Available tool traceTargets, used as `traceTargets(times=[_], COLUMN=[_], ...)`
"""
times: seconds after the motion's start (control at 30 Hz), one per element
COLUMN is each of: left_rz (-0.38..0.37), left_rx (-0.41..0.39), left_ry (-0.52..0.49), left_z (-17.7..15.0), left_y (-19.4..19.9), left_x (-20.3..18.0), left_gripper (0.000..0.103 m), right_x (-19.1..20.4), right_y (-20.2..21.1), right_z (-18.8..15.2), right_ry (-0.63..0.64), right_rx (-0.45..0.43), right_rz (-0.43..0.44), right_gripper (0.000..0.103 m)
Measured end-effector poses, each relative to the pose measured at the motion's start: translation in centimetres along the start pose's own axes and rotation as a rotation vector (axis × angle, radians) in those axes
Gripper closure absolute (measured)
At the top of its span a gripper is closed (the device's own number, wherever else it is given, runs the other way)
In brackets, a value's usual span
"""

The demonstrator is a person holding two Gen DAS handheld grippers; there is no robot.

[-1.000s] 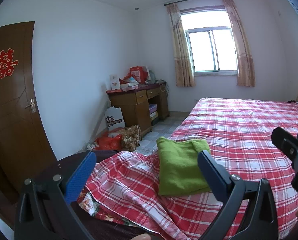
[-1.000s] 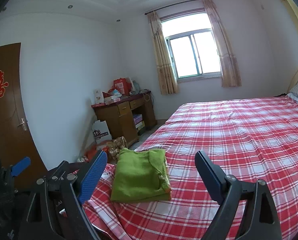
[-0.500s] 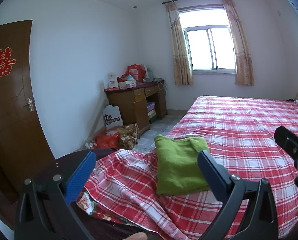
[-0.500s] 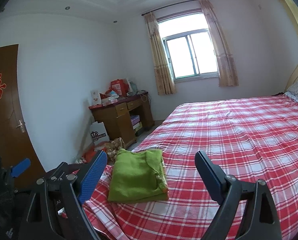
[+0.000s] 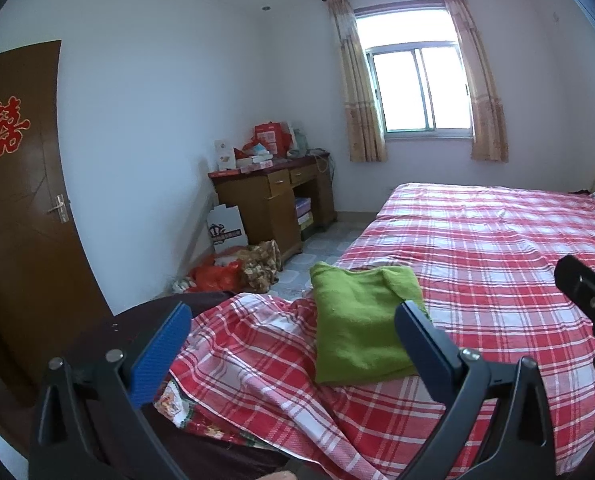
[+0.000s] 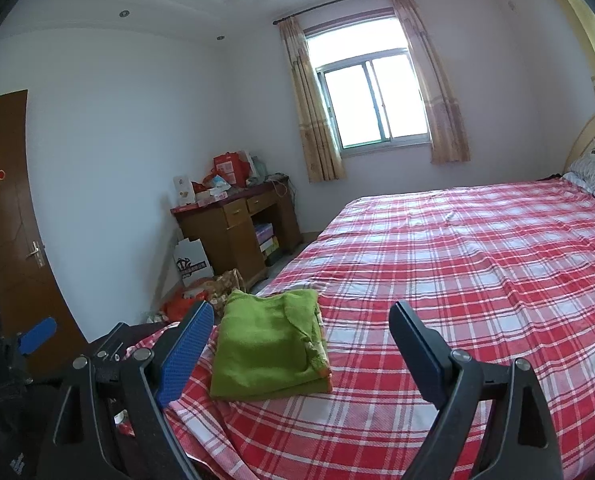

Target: Fold small clothes

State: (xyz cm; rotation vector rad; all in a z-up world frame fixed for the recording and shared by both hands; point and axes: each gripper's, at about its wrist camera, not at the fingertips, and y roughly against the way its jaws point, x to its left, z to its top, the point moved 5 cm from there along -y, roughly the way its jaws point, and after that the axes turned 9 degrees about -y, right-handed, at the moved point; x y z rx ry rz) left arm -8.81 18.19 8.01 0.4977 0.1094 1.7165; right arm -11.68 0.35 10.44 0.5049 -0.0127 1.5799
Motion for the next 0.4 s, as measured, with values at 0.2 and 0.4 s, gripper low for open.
traceTargets(times=[0.2,0.4], left_rz=[-0.017,-0.019], left_rx=[0.022,0.054], left_ry=[0.017,0.026], left_z=[-0.3,-0.9], left_y=[-0.5,-1.7], left_x=[0.2,0.5], left_gripper=[0.000,0.000], right_x=[-0.2,-0.5], right_y=[-0.3,-0.5], right_z=[-0.3,-0.3], right_ry=[-0.002,-0.012], right_rx=[0.012,0.009], right_rz=[-0.005,-0.012], right_gripper=[0.013,0.013])
